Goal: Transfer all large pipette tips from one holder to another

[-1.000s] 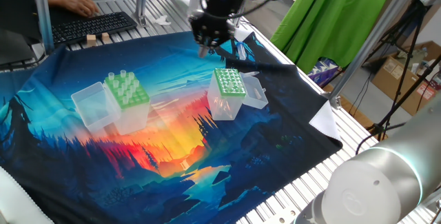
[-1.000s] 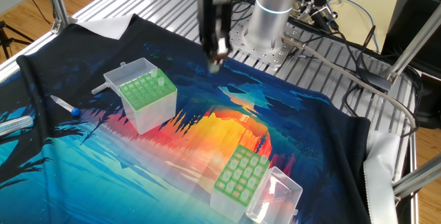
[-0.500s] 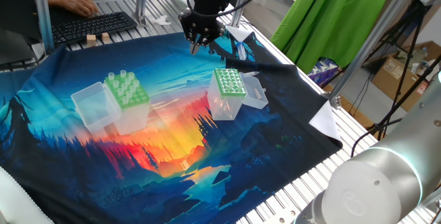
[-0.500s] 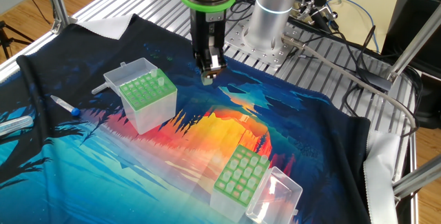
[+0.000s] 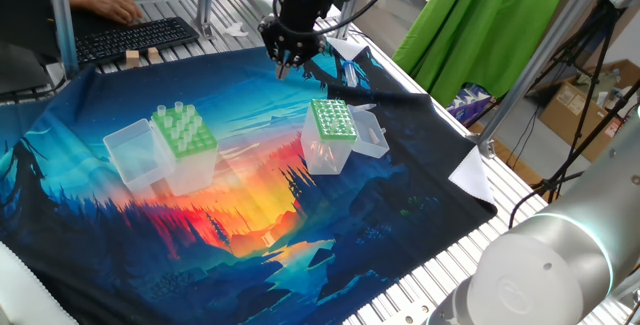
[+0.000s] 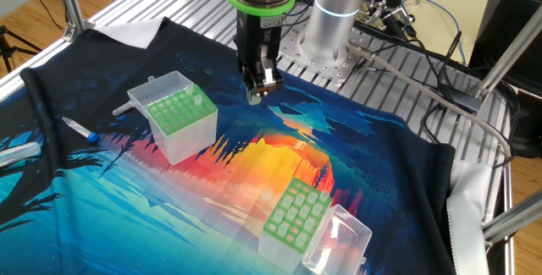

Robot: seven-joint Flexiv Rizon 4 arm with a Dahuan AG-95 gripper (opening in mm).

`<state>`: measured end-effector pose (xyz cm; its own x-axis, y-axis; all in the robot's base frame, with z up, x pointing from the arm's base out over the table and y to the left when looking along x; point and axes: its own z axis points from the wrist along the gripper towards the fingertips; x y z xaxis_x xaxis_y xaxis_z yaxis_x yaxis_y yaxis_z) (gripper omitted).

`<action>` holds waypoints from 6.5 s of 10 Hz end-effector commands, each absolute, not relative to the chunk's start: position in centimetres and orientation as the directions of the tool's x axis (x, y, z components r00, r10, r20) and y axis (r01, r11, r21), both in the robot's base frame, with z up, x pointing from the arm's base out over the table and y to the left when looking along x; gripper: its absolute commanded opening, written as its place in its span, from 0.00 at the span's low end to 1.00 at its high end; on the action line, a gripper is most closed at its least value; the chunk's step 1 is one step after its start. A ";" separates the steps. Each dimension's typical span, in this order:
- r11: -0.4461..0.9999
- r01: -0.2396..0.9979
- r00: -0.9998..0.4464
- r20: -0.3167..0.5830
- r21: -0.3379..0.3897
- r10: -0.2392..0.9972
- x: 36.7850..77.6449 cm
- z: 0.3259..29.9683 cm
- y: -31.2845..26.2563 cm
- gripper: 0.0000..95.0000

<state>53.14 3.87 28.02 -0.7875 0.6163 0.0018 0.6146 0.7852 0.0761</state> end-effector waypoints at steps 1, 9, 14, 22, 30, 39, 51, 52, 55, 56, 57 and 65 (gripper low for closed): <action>0.807 0.584 -0.811 0.022 0.084 0.585 53.2 28.0 3.9 0.00; 0.802 0.592 -0.805 0.001 0.077 0.593 53.2 28.0 4.0 0.00; 0.759 0.647 -0.762 0.020 0.078 0.647 55.6 27.3 9.3 0.00; 0.686 0.723 -0.690 0.027 0.085 0.723 58.3 24.9 15.1 0.00; 0.738 0.670 -0.741 0.005 0.079 0.672 58.6 24.2 15.1 0.00; 0.848 0.514 -0.856 0.020 0.131 0.516 58.6 24.2 15.1 0.00; 0.800 0.588 -0.807 0.022 0.117 0.590 61.2 22.4 19.8 0.00; 0.798 0.591 -0.805 0.022 0.116 0.593 61.3 22.3 20.0 0.00; 0.792 0.600 -0.798 0.017 0.108 0.602 61.8 21.7 20.8 0.00; 0.795 0.597 -0.801 0.017 0.109 0.599 62.1 21.3 20.9 0.00; 0.797 0.594 -0.803 0.014 0.107 0.596 62.3 20.9 21.0 0.20; 0.772 0.627 -0.777 0.018 0.106 0.629 63.5 18.9 21.5 0.20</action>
